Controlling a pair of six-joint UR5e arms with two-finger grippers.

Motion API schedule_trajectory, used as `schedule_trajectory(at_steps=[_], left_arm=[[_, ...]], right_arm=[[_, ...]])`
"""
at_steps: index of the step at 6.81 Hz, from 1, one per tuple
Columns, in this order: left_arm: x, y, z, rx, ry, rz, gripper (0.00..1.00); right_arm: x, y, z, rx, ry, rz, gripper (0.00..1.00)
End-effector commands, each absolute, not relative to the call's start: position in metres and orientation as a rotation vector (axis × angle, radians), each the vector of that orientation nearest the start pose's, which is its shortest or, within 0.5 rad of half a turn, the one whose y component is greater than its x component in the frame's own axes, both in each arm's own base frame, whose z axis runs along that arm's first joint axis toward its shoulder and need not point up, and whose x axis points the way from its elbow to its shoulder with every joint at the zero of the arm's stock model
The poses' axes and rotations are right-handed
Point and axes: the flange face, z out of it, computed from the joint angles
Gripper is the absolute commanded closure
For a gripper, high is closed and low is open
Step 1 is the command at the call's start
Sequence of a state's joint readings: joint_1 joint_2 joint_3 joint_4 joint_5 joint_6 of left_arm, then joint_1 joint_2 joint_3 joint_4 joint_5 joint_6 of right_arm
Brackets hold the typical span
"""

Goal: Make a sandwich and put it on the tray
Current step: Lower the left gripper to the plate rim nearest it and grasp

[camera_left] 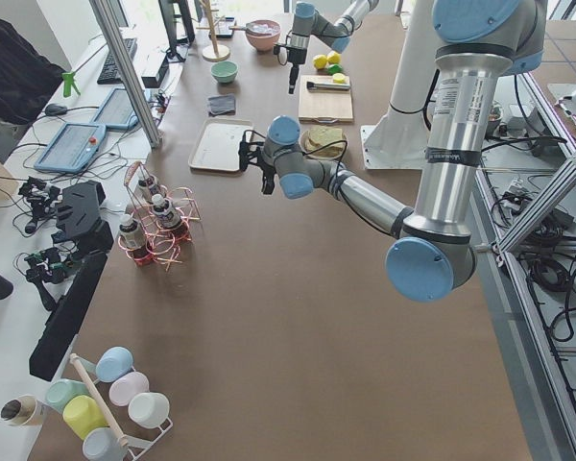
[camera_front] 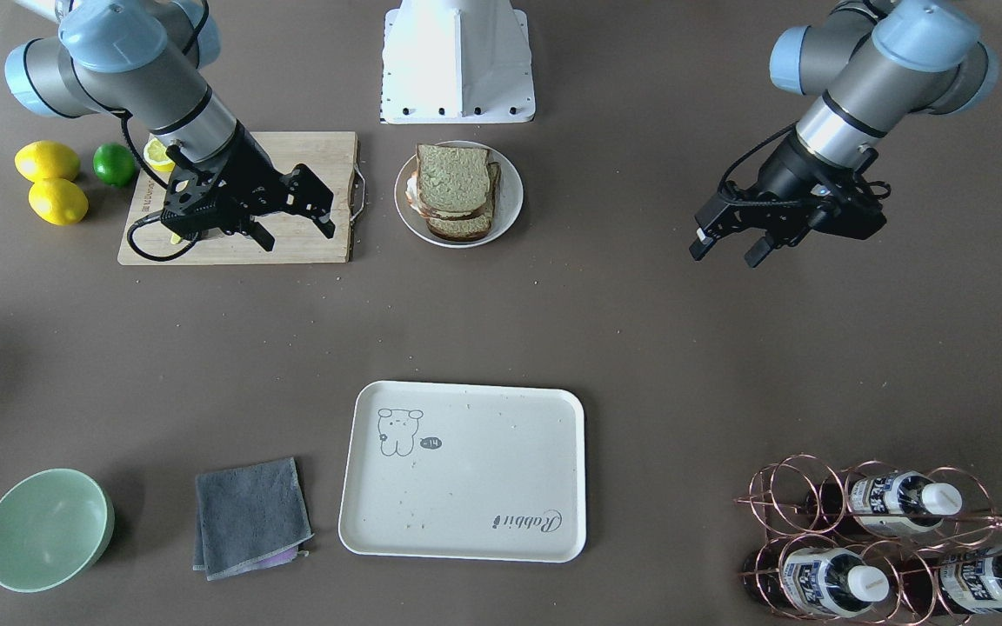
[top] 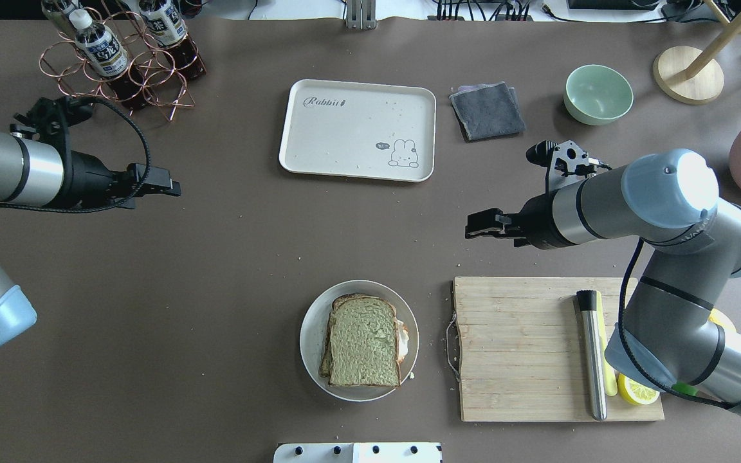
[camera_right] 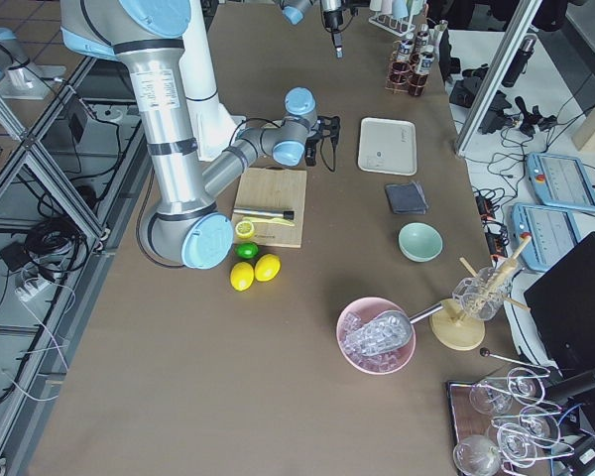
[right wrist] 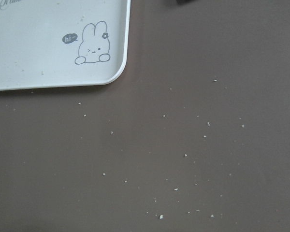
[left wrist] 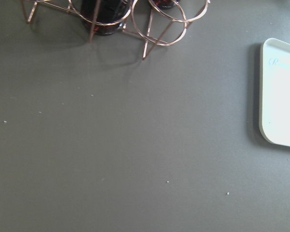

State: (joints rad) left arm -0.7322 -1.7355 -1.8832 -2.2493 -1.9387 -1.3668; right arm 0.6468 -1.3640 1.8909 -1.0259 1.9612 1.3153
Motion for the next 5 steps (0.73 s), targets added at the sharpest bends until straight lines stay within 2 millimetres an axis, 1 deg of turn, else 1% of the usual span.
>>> schedule_trajectory(at_steps=[1, 2, 3, 4, 5], left_arm=[[0.419, -0.385, 0.309, 0.247, 1.171, -0.324, 0.02], [0.449, -0.364, 0.280, 0.225, 1.124, -0.344, 0.02], [0.463, -0.341, 0.268, 0.209, 1.096, -0.336, 0.02], [0.483, -0.316, 0.266, 0.227, 1.095, -0.330, 0.03], [0.501, -0.296, 0.257, 0.227, 1.111, -0.312, 0.03]], right_arm=[[-0.367, -0.416, 0.371, 0.155, -1.048, 0.142, 0.01], [-0.360, -0.418, 0.380, 0.161, -1.033, 0.138, 0.01], [-0.357, -0.420, 0.384, 0.159, -1.027, 0.144, 0.01], [-0.355, -0.419, 0.390, 0.157, -1.022, 0.147, 0.01], [-0.352, -0.421, 0.391, 0.159, -1.021, 0.153, 0.01]])
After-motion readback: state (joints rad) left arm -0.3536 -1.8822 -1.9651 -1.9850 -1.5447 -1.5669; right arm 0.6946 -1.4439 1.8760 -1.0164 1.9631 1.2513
